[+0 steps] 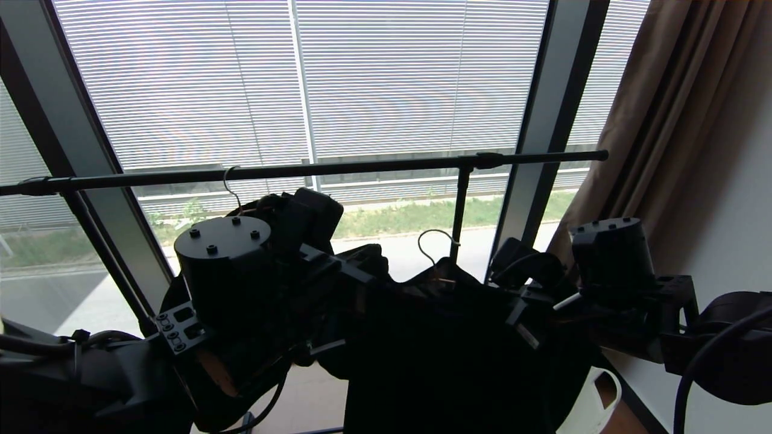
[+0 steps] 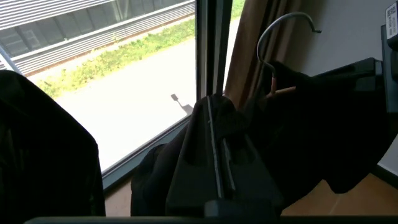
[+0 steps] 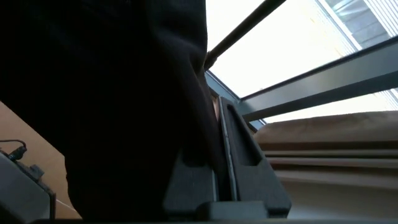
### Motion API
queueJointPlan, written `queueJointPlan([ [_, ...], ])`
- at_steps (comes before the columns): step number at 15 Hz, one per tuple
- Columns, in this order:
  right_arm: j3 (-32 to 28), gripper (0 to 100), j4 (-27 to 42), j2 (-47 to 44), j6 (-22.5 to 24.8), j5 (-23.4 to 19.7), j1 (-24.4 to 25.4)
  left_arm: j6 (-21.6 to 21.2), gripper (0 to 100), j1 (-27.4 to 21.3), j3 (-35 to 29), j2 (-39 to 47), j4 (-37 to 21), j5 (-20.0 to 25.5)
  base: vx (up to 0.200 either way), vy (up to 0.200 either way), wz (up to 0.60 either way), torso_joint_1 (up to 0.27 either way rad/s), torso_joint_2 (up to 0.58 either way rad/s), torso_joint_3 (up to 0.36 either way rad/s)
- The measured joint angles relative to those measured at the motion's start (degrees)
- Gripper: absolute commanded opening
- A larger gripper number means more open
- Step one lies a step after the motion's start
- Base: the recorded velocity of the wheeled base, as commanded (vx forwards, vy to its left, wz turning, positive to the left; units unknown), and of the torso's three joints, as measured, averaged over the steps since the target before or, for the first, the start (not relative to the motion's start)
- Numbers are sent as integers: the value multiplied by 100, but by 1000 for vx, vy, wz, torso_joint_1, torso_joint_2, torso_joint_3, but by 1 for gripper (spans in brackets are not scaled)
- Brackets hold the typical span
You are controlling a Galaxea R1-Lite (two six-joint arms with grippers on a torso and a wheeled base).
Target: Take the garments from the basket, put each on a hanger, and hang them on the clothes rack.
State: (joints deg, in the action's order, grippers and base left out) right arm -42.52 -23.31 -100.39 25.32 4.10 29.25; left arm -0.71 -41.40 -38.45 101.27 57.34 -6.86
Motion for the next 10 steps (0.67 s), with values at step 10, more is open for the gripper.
queueJointPlan([
  [10,352,0,-1228,-44,-414,-1419,0,-49,0,17,-468,13,-347,-758,0,0,0,0,0,0],
])
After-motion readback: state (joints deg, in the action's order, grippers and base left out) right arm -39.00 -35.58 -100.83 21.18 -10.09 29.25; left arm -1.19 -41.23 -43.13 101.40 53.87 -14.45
